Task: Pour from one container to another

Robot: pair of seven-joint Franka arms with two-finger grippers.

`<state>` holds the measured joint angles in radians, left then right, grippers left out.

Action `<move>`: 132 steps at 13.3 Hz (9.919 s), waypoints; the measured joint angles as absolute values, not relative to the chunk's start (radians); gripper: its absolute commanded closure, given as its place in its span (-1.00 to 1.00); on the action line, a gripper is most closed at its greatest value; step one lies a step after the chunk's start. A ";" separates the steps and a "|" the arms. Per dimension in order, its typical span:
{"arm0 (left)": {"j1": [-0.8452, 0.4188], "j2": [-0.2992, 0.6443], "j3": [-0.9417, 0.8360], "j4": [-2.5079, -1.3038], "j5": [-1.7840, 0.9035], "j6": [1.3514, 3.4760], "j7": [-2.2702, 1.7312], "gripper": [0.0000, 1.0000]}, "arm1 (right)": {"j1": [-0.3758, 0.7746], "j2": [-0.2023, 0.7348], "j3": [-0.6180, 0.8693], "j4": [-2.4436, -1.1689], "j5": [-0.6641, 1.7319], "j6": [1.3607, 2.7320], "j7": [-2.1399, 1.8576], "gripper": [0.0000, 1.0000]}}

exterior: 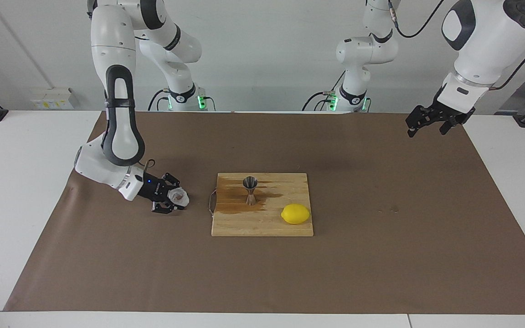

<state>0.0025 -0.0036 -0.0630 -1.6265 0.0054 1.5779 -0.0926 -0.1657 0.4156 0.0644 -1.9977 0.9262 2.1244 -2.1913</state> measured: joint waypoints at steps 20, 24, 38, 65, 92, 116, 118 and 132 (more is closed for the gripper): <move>0.019 -0.026 -0.040 -1.603 -0.017 1.526 -0.093 -1.00 | 0.236 0.213 0.071 -1.932 0.370 2.290 -1.110 0.51; 0.019 -0.027 -0.040 -1.603 -0.017 1.512 -0.094 -1.00 | 0.301 0.213 0.072 -1.914 0.149 2.299 -0.952 0.51; 0.019 -0.027 -0.040 -1.603 -0.017 1.510 -0.095 -1.00 | 0.379 0.213 0.072 -1.878 -0.199 2.282 -0.796 0.55; 0.018 -0.028 -0.044 -1.603 -0.017 1.579 -0.062 -1.00 | 0.389 0.213 0.076 -1.881 -0.220 2.292 -0.820 0.56; 0.019 -0.028 -0.041 -1.604 -0.017 1.564 -0.019 -1.00 | 0.013 0.222 0.069 -1.976 0.719 2.298 -1.910 0.56; 0.019 -0.028 -0.041 -1.604 -0.017 1.562 -0.019 -1.00 | -0.091 0.172 0.075 -2.108 0.749 2.277 -1.845 -1.00; 0.019 -0.028 -0.041 -1.604 -0.017 1.562 -0.019 -1.00 | -0.070 0.130 0.076 -2.108 0.644 2.267 -1.632 -1.00; 0.019 -0.028 -0.041 -1.604 -0.017 1.562 -0.019 -1.00 | -0.042 0.115 0.078 -1.930 0.031 1.926 -0.284 -1.00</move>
